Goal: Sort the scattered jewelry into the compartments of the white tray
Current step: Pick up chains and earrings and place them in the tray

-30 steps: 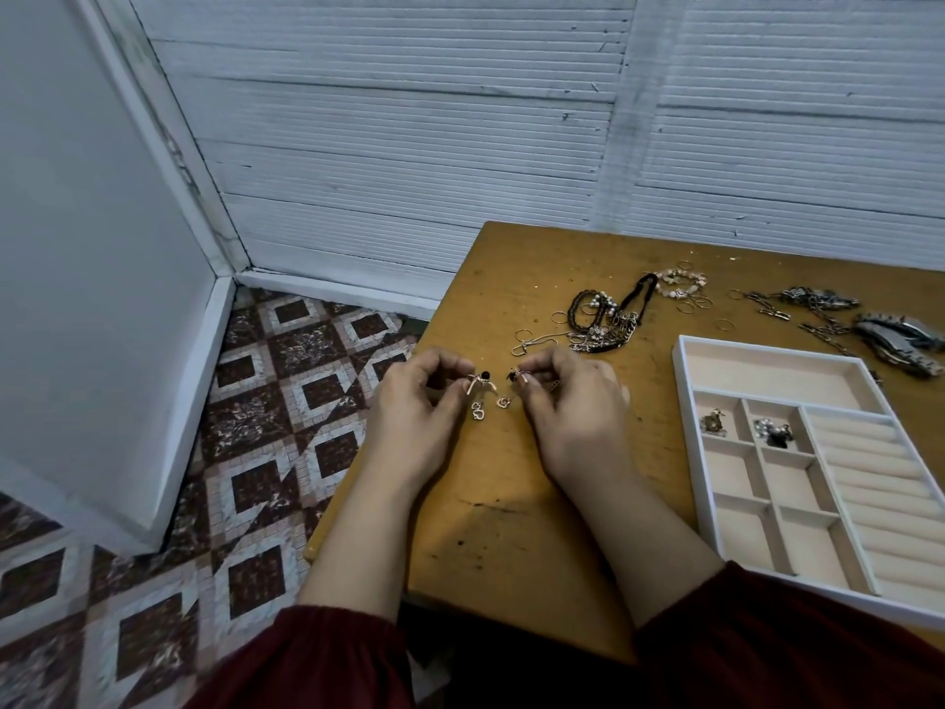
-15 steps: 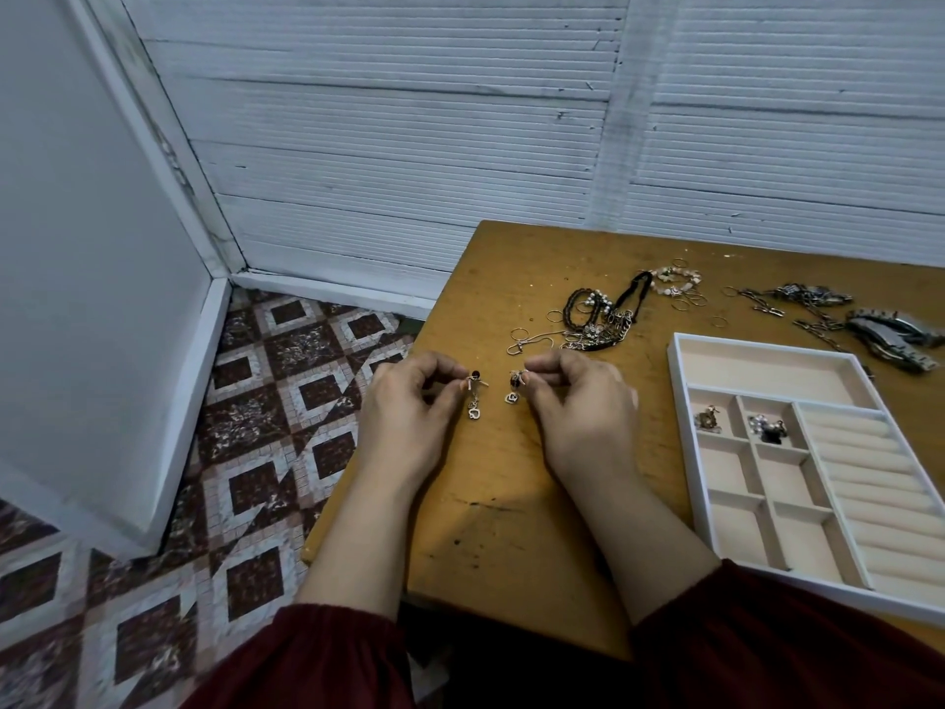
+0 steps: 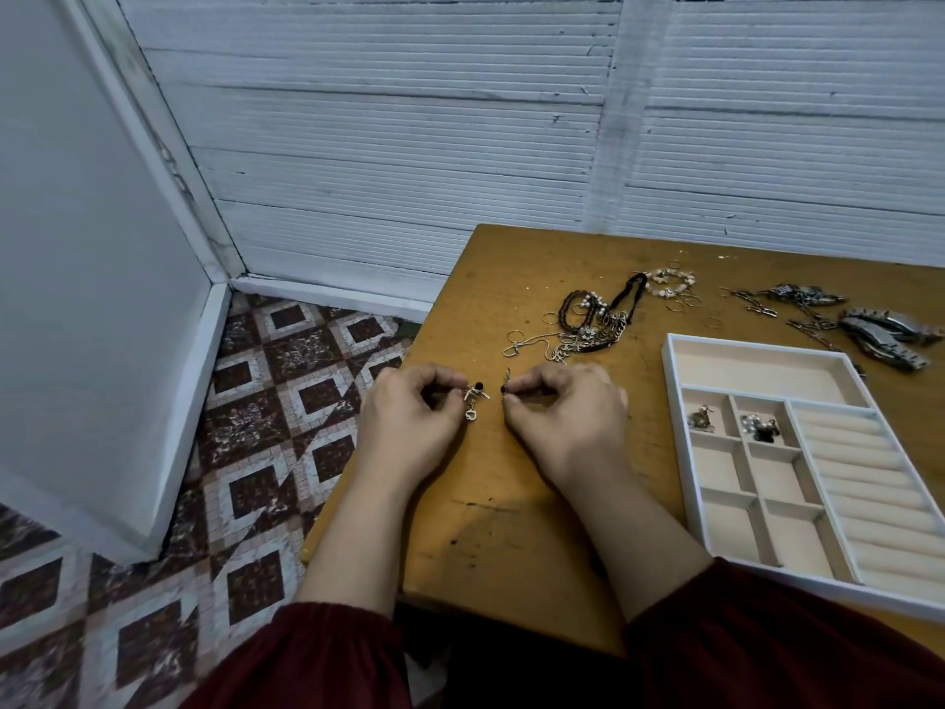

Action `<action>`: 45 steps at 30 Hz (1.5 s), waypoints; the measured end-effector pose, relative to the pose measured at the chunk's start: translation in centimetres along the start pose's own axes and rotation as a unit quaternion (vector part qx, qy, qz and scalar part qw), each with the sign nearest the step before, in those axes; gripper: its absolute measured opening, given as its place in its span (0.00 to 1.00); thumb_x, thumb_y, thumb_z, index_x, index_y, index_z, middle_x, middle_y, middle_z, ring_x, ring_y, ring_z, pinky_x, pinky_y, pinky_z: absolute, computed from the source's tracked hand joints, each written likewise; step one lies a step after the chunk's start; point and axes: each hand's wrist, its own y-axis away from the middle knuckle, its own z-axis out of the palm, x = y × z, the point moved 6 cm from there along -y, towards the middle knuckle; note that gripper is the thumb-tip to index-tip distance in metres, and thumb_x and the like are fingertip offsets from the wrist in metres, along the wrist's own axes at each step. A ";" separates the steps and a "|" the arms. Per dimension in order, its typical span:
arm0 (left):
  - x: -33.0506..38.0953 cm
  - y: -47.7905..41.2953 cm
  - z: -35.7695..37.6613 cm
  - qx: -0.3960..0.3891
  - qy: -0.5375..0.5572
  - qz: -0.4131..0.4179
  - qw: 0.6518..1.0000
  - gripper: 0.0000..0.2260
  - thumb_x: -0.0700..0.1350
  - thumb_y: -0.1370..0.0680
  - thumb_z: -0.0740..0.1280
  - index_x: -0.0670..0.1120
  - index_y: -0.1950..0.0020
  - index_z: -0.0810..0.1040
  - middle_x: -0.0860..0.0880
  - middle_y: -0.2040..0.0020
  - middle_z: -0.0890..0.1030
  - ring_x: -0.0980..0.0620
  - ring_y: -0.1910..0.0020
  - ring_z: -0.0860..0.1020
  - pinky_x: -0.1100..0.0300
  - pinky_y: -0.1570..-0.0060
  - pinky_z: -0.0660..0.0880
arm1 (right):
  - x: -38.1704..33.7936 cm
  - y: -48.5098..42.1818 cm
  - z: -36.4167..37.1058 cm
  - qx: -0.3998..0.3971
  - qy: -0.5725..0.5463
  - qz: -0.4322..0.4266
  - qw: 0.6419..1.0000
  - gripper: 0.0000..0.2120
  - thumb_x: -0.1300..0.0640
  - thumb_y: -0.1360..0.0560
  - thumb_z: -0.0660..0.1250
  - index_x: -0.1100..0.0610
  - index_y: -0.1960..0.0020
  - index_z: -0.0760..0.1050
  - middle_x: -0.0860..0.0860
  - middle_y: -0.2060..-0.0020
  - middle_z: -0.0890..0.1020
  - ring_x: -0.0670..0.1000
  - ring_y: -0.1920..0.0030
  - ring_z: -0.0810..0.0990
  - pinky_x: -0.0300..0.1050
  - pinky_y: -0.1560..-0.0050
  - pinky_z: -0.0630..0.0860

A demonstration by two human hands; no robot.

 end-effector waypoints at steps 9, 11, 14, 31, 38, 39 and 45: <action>0.9 0.5 -0.3 -0.004 0.072 0.002 0.997 0.06 0.41 0.29 0.74 0.52 0.58 0.81 0.55 0.61 0.83 0.59 0.59 0.80 0.51 0.53 0.79 | -0.2 0.7 -1.7 0.041 -0.027 -0.011 0.999 0.03 0.50 0.30 0.70 0.47 0.57 0.78 0.39 0.62 0.80 0.46 0.47 0.73 0.41 0.51 0.57; 1.1 0.7 -0.3 -0.003 0.066 0.010 0.998 0.07 0.42 0.29 0.74 0.54 0.59 0.81 0.55 0.60 0.83 0.57 0.58 0.80 0.49 0.53 0.79 | -0.1 0.9 -2.1 0.043 -0.035 -0.007 0.998 0.02 0.50 0.29 0.70 0.46 0.57 0.78 0.39 0.63 0.80 0.45 0.48 0.74 0.41 0.51 0.58; 1.6 0.8 -0.4 0.002 0.049 0.017 0.999 0.09 0.43 0.28 0.73 0.58 0.60 0.80 0.56 0.59 0.82 0.57 0.58 0.79 0.50 0.54 0.78 | 0.1 1.3 -2.9 0.047 -0.036 -0.003 0.998 0.01 0.50 0.29 0.71 0.45 0.57 0.79 0.38 0.63 0.80 0.45 0.47 0.74 0.42 0.50 0.59; 5.8 2.4 -0.4 0.031 0.097 0.056 0.993 0.08 0.42 0.29 0.74 0.56 0.61 0.82 0.57 0.60 0.83 0.58 0.56 0.78 0.55 0.51 0.76 | 0.7 2.4 -7.8 0.055 -0.187 -0.015 0.981 0.04 0.56 0.28 0.72 0.47 0.57 0.83 0.41 0.61 0.83 0.38 0.62 0.81 0.34 0.57 0.77; 9.1 3.4 0.0 0.031 0.152 0.068 0.986 0.10 0.41 0.30 0.75 0.56 0.62 0.81 0.57 0.60 0.83 0.57 0.57 0.76 0.59 0.53 0.74 | 1.2 3.3 -11.1 0.071 -0.227 -0.034 0.971 0.08 0.59 0.27 0.71 0.45 0.58 0.81 0.39 0.60 0.83 0.37 0.56 0.80 0.30 0.57 0.74; 9.6 3.5 0.2 0.029 0.158 0.071 0.984 0.09 0.41 0.30 0.75 0.56 0.61 0.82 0.57 0.60 0.83 0.57 0.57 0.77 0.60 0.53 0.74 | 1.4 3.4 -11.6 0.078 -0.233 -0.030 0.969 0.09 0.59 0.27 0.72 0.44 0.58 0.80 0.39 0.61 0.83 0.37 0.56 0.80 0.31 0.56 0.74; 12.5 4.4 1.2 0.010 0.185 0.094 0.978 0.08 0.40 0.30 0.75 0.54 0.61 0.82 0.60 0.62 0.83 0.64 0.59 0.77 0.71 0.56 0.73 | 2.7 4.3 -14.8 0.114 -0.292 -0.021 0.949 0.09 0.63 0.28 0.71 0.49 0.56 0.80 0.45 0.62 0.83 0.38 0.59 0.79 0.23 0.62 0.68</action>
